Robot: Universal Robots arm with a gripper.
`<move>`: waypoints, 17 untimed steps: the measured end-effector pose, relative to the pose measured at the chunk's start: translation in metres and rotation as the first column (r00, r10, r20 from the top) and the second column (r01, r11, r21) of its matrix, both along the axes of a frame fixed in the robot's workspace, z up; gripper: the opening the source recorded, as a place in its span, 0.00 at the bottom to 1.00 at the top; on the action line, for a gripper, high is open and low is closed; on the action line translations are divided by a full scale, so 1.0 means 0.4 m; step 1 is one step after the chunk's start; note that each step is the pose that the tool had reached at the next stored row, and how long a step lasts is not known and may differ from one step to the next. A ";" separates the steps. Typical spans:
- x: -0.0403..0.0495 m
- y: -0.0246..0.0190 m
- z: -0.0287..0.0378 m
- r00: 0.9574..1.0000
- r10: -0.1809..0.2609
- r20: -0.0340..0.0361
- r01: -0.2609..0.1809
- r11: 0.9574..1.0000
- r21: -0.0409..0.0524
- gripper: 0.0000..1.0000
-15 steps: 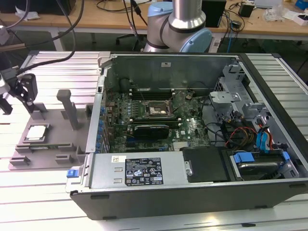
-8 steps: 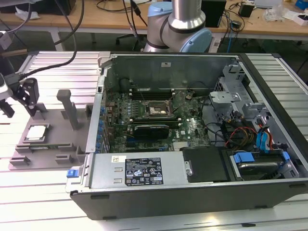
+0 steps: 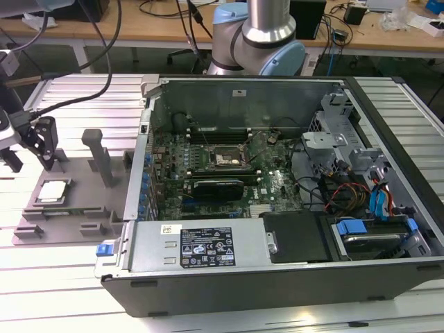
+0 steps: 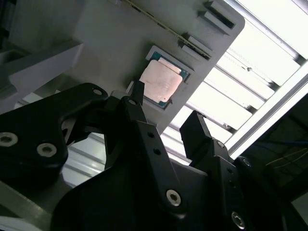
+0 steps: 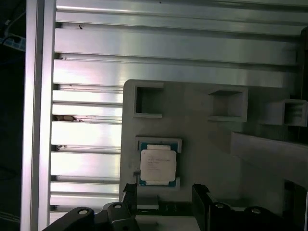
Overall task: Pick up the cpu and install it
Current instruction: 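Pick up the cpu and move it towards the insertion slot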
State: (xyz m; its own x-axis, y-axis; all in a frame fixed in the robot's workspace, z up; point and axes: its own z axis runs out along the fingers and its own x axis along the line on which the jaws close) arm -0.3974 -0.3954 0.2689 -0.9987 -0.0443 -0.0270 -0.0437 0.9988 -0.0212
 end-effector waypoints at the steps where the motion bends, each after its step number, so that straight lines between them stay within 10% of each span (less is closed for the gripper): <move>1: 0.000 0.000 -0.002 1.000 0.000 0.000 0.000 1.000 0.000 0.57; 17: 0.000 0.000 -0.031 1.000 0.000 0.000 0.000 1.000 0.000 0.57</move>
